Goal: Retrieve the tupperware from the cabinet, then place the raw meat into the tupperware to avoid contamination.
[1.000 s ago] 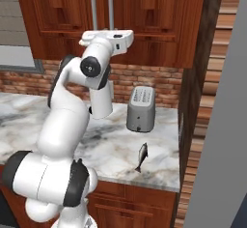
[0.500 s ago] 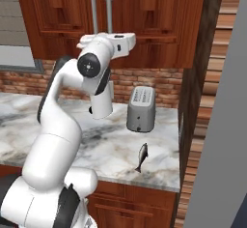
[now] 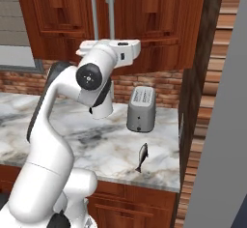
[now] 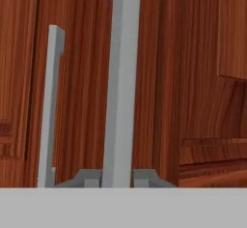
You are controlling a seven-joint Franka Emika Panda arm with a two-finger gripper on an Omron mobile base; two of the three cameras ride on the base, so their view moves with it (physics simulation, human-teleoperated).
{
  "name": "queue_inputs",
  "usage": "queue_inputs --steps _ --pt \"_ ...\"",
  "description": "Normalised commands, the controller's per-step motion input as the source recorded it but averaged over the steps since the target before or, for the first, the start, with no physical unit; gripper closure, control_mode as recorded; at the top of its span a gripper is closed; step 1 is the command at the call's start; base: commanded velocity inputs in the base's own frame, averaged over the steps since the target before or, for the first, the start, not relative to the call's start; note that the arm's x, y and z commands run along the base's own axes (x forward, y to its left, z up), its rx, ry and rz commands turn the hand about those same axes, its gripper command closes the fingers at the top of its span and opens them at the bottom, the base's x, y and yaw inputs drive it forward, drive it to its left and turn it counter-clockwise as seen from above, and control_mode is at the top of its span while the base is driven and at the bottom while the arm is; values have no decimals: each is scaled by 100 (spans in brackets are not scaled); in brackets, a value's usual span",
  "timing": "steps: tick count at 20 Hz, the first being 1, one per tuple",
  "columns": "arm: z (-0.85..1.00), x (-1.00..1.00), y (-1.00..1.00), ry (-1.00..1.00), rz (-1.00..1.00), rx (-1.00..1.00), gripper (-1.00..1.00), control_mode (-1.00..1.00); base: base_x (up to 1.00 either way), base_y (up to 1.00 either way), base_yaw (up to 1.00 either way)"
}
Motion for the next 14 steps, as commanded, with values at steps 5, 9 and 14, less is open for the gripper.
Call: queue_inputs --steps 5,9,14 --pt "6 -20 1 -4 0 0 -100 -100 0 0 0" --pt "18 -65 33 -13 0 -7 -100 -100 0 0 0" --pt "5 -30 50 -1 0 -36 -100 -100 0 0 0"
